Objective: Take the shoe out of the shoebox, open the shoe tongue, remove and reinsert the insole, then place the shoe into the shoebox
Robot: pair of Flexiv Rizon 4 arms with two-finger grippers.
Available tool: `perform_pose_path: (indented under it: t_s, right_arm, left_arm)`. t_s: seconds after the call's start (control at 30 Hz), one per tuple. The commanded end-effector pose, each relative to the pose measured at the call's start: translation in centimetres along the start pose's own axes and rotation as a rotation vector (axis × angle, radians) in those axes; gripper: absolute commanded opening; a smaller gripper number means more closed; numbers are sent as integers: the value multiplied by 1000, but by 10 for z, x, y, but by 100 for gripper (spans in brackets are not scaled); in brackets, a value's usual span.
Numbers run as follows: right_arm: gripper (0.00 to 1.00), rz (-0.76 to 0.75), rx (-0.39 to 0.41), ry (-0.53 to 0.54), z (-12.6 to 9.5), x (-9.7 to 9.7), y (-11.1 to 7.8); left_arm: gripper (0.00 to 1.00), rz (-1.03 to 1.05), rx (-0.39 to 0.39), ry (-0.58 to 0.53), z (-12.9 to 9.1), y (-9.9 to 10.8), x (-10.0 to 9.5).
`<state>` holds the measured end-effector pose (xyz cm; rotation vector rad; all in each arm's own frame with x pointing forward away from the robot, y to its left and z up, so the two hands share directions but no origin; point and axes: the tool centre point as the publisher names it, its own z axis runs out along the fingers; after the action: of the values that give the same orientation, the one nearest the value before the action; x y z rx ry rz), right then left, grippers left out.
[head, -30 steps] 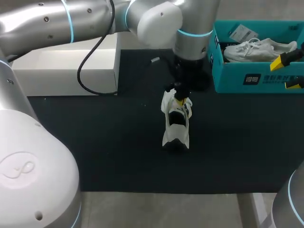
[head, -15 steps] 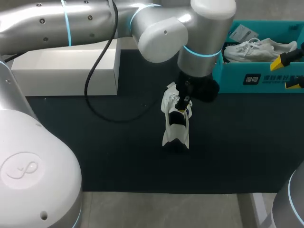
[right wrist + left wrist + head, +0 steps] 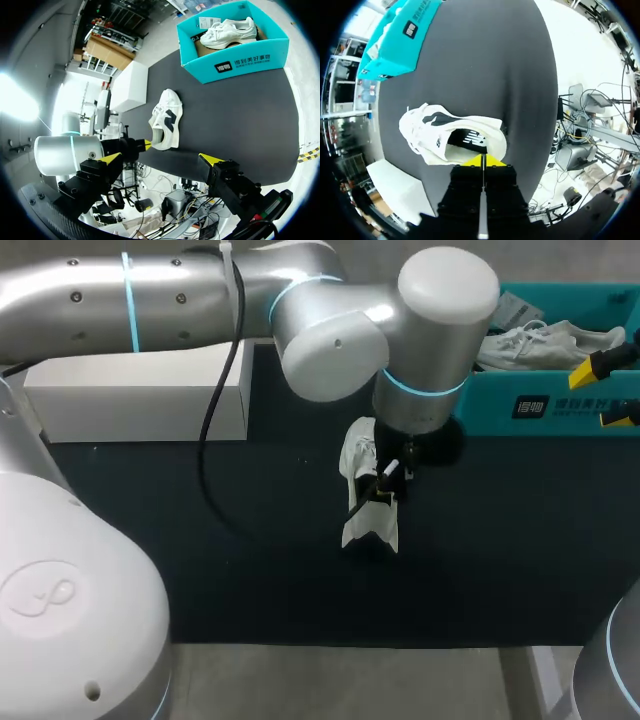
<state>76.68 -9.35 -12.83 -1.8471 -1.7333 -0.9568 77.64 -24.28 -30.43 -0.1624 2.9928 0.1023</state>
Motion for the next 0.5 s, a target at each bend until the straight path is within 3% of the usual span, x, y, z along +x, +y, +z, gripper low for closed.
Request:
perform_pose_path:
  t_s: [0.03, 0.1, 0.13, 0.27, 0.5]
  right_arm:
    - [100, 2, -1, -4, 1, 0, 0]
    - [100, 2, -1, -4, 1, 0, 0]
    - [100, 2, -1, -4, 1, 0, 0]
    - [100, 2, -1, -4, 1, 0, 0]
    - [100, 2, -1, -4, 1, 0, 0]
  left_arm:
    - [0, -66, 22, -7, -1, 9, 9]
    - [39, -64, 32, -20, -2, 10, 11]
    - [48, -60, 49, -7, -2, 9, 12]
    - [100, -47, 47, 13, -2, 9, 15]
    - [100, 86, 46, 58, 11, 5, 13]
